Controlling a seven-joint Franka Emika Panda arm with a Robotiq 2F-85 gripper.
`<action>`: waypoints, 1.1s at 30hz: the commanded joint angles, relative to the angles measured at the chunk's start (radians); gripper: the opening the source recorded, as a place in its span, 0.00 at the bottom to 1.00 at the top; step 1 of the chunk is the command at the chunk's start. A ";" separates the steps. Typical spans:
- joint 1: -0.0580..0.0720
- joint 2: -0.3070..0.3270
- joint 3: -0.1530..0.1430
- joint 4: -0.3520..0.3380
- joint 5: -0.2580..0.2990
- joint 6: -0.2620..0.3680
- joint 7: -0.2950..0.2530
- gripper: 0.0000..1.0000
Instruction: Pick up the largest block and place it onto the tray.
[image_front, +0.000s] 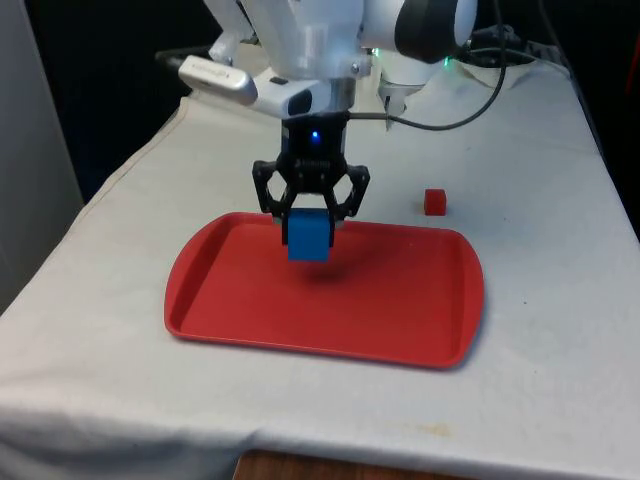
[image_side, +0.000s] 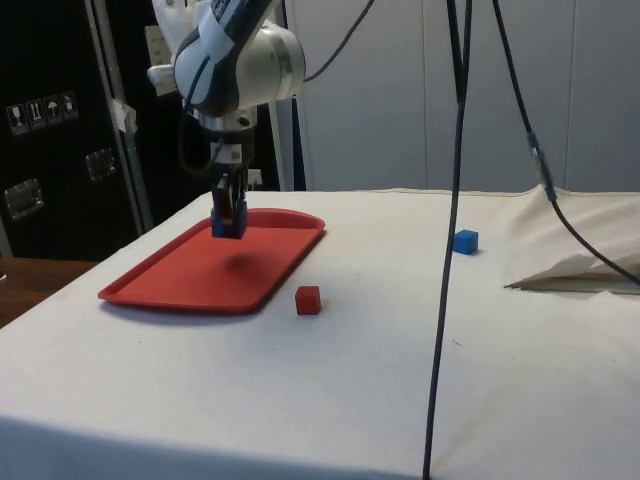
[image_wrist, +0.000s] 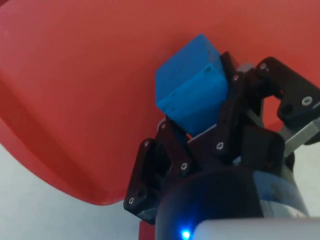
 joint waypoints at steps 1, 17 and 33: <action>0.000 0.005 0.000 0.001 0.003 0.000 -0.001 0.00; -0.015 0.052 0.033 0.014 0.124 -0.005 -0.084 0.00; -0.004 0.057 0.020 0.014 0.126 -0.005 -0.081 0.86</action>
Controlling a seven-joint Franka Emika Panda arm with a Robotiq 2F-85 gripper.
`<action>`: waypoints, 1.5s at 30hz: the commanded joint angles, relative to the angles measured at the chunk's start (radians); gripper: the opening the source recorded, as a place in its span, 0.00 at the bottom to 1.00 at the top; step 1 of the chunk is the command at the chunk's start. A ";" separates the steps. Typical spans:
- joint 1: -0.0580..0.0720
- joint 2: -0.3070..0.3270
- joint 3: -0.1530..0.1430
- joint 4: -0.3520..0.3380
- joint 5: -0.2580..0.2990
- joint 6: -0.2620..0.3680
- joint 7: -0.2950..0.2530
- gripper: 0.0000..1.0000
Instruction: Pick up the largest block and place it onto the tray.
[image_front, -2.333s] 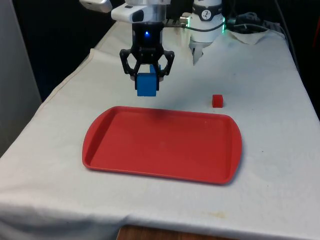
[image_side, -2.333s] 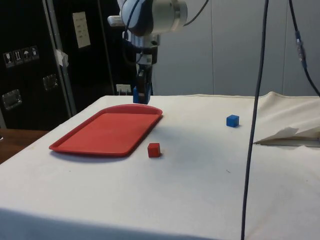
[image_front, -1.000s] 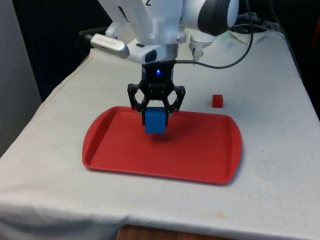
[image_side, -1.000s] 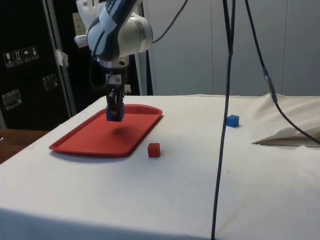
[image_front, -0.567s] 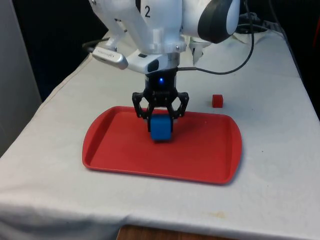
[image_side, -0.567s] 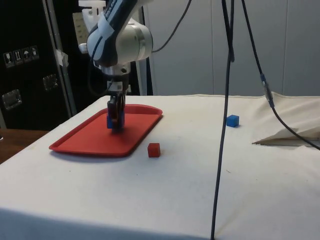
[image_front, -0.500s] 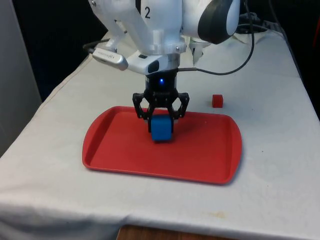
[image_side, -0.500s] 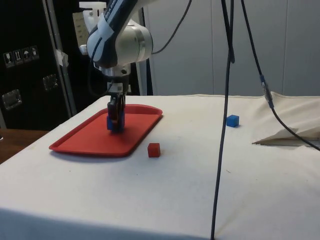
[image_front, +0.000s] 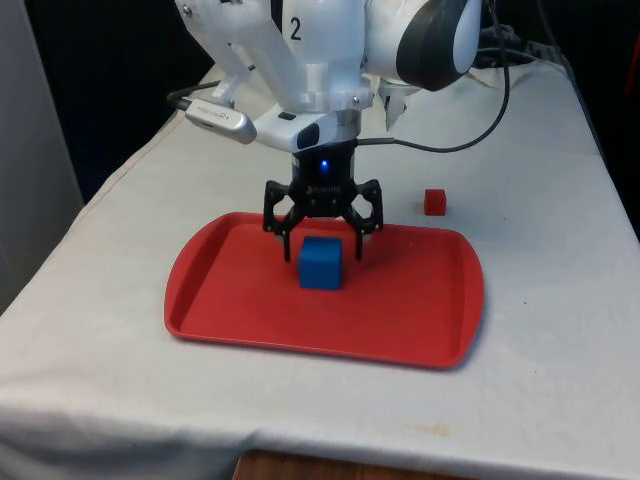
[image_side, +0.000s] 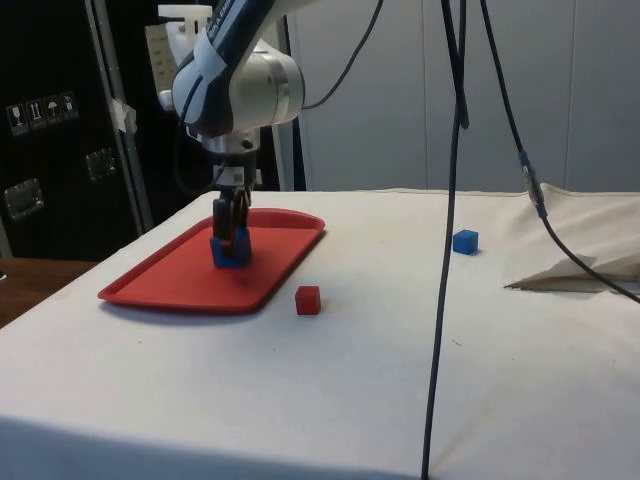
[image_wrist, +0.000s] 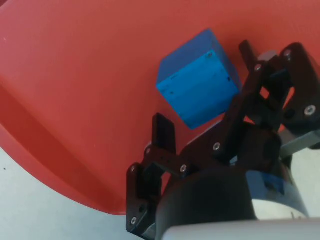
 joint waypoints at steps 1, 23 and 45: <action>0.001 -0.001 -0.002 -0.001 -0.002 -0.003 0.002 0.96; 0.027 -0.078 -0.025 0.011 -0.042 -0.063 0.027 1.00; 0.035 -0.196 -0.033 0.056 -0.143 -0.166 0.085 1.00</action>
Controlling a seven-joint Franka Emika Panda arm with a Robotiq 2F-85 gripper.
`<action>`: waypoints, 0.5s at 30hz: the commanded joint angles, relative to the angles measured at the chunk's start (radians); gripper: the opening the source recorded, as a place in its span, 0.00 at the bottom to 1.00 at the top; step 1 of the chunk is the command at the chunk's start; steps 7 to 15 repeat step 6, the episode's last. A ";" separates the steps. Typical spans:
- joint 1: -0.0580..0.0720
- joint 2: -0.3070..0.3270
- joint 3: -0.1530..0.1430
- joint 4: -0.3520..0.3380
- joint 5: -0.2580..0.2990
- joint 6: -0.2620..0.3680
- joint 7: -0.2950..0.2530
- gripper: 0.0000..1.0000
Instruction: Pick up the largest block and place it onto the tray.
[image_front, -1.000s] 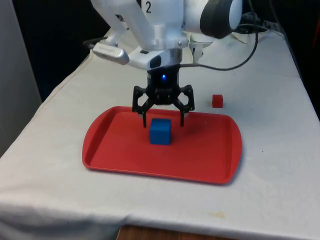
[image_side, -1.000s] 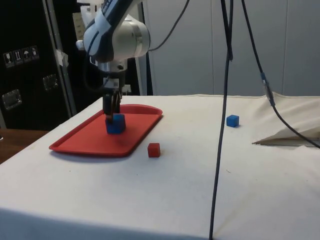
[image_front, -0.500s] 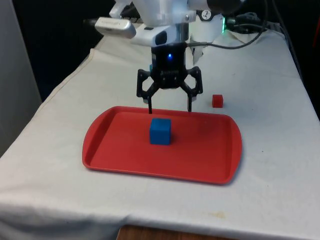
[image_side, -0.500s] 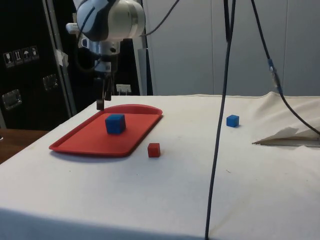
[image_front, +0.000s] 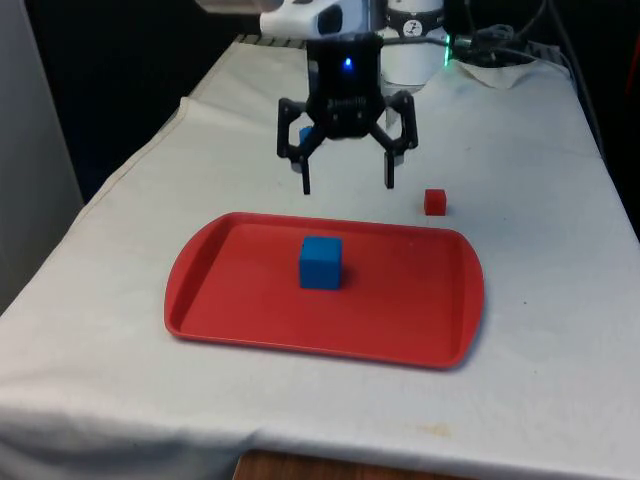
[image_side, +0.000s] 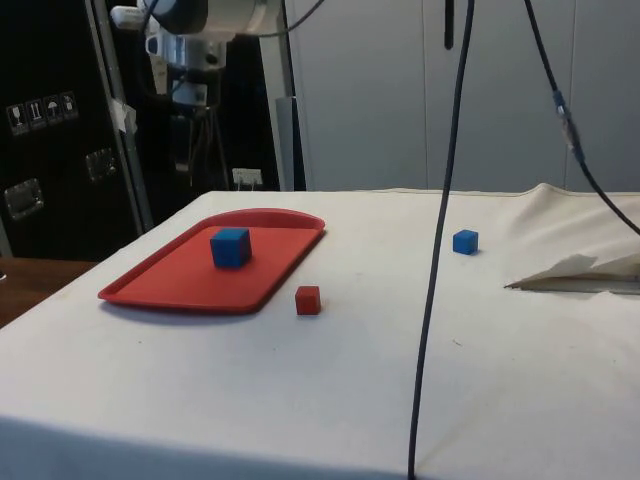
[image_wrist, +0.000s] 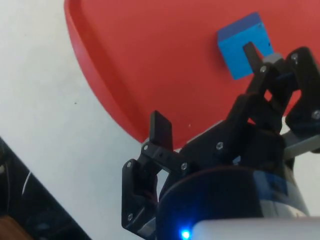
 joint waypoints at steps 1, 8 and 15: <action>0.008 -0.008 -0.010 0.003 -0.018 -0.015 0.014 1.00; 0.001 -0.020 -0.003 0.016 -0.017 -0.026 0.009 1.00; 0.001 -0.020 -0.003 0.016 -0.017 -0.026 0.009 1.00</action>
